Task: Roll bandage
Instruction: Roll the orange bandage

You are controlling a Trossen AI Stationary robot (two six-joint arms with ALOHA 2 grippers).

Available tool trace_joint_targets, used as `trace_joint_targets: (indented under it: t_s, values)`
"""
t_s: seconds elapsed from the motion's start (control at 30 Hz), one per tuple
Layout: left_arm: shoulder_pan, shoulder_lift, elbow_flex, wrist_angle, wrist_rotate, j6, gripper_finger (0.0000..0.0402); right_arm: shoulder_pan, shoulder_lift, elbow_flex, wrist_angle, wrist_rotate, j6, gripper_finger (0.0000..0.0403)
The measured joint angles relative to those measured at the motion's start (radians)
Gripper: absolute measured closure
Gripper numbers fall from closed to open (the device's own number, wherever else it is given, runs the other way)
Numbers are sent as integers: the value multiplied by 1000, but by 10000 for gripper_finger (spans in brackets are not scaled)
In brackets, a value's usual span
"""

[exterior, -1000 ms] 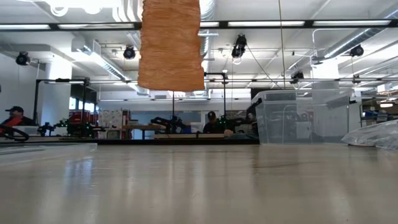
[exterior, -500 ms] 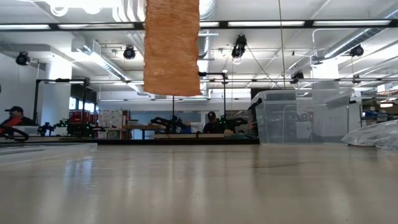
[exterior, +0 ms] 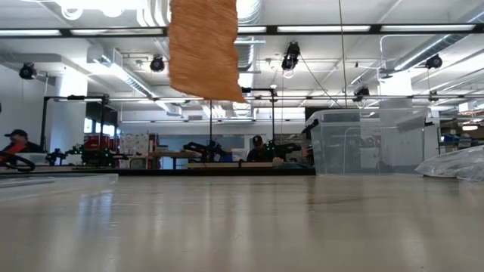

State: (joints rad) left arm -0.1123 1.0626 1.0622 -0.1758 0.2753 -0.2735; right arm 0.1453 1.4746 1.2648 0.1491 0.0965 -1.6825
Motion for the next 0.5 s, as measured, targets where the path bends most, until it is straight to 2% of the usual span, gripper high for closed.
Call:
trace_joint_targets:
  t_s: [0.3,0.5]
  values:
    - [0,0,0,-9,28,-56,93,-1,0,1,-59,-22,-126,355]
    - [20,4,0,-10,11,-104,115,-5,0,6,-96,-28,-184,355]
